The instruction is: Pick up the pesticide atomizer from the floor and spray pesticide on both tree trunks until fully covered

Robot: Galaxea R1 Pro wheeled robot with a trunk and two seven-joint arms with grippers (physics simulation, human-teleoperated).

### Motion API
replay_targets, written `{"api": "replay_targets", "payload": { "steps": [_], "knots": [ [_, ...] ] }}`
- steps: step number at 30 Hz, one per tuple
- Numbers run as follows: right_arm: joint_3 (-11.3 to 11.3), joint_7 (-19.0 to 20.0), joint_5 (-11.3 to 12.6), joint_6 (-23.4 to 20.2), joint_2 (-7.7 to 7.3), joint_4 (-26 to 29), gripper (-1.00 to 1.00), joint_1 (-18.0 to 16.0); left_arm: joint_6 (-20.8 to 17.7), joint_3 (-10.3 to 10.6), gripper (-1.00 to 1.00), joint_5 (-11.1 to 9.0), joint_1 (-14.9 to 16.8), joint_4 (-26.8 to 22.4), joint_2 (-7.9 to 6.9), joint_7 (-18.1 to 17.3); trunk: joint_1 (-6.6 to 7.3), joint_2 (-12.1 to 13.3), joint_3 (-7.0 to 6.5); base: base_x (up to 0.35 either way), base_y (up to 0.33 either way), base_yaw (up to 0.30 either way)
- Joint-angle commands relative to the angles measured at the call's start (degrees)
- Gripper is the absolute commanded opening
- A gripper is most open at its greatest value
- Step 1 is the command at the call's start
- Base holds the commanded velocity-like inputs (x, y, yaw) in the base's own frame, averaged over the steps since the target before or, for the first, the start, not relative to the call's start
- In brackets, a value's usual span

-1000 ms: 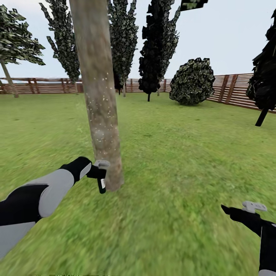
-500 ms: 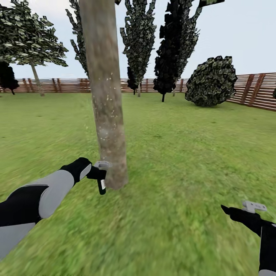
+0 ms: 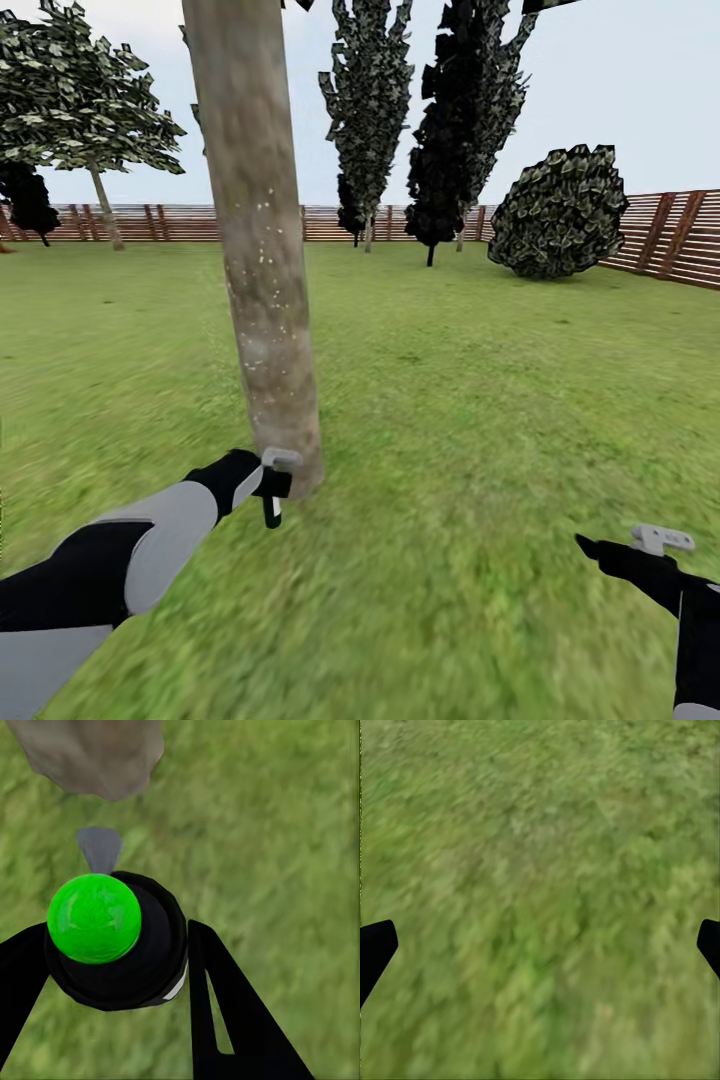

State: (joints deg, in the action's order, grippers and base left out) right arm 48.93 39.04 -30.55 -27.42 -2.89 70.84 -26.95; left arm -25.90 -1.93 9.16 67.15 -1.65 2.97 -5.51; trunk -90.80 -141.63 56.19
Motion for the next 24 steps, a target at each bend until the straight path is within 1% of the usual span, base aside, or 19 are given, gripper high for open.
{"api": "replay_targets", "payload": {
  "steps": [1,9,16,24],
  "knots": [
    [-0.03,0.0,-0.02,0.0,0.07,0.0,1.0,0.02,0.2,0.02,-1.0,0.04,-0.17,-0.01,0.02,0.03,0.0,0.0,0.0,0.002,-0.003,0.136],
    [-0.06,-0.02,-0.04,0.0,0.25,-0.03,1.0,0.01,0.46,-0.07,-1.0,-0.02,-0.35,-0.01,0.02,-0.02,0.0,0.0,0.0,0.002,-0.024,0.233],
    [-0.06,-0.02,-0.04,0.0,0.25,-0.09,1.0,0.01,0.51,-0.09,-1.0,-0.02,-0.35,-0.02,0.02,-0.03,0.0,0.0,0.0,0.077,-0.284,0.239],
    [-0.06,-0.02,-0.04,0.0,0.17,-0.09,1.0,0.02,0.58,-0.09,-1.0,-0.02,-0.35,-0.02,0.02,-0.03,0.0,0.0,0.0,0.091,-0.303,0.029]
  ]
}}
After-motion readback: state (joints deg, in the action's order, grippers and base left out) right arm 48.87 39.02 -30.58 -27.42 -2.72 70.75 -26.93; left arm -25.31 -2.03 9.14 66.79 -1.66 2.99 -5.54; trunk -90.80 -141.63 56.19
